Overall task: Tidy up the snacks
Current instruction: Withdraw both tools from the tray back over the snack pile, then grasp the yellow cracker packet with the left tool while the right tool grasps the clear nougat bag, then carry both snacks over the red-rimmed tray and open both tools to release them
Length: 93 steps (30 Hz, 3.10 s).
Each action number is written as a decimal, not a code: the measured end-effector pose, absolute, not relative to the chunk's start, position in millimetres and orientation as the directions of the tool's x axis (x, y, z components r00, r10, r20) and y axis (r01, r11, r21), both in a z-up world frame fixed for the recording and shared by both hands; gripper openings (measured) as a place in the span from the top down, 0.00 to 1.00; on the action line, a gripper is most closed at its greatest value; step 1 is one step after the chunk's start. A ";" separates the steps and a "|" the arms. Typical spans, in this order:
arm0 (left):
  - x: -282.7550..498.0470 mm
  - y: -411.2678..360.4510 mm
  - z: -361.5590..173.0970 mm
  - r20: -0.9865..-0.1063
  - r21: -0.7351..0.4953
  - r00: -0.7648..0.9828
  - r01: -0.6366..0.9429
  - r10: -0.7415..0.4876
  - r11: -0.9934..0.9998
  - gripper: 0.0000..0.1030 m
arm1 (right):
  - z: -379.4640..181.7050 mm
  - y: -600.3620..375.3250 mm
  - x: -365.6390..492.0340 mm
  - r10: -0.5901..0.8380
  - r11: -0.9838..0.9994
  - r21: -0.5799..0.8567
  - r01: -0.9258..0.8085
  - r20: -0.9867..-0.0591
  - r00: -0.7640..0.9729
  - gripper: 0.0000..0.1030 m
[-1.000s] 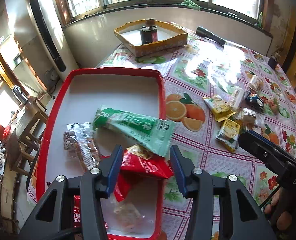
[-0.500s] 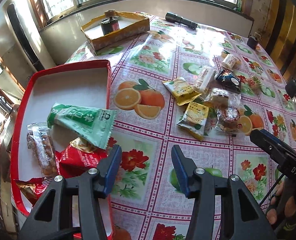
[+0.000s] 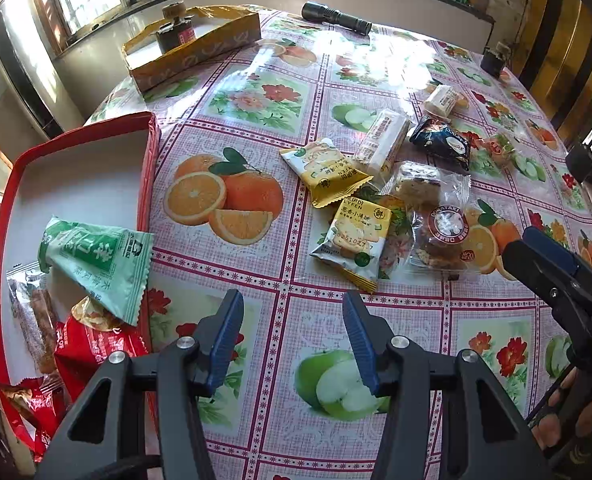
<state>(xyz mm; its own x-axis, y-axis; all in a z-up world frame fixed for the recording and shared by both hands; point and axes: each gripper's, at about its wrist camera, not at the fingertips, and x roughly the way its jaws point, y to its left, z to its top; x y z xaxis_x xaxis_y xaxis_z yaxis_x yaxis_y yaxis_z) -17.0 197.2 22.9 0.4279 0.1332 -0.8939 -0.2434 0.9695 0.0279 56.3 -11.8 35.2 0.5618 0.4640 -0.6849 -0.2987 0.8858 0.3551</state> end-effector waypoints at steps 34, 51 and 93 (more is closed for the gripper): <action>60.1 186.2 -1.0 -0.920 -0.050 0.391 -0.148 0.012 0.988 0.39 | 24.3 32.0 139.4 0.551 0.747 0.236 -0.622 -0.742 0.380 0.63; 21.3 172.7 4.1 -0.904 0.049 0.409 -0.195 0.127 0.980 0.63 | 76.0 -30.8 66.3 0.634 0.771 0.413 -0.485 -0.574 0.519 0.64; -85.3 246.0 64.9 -0.805 0.108 0.496 -0.418 0.326 0.902 0.63 | 67.8 58.5 13.9 0.694 0.712 0.473 -0.519 -0.584 0.420 0.63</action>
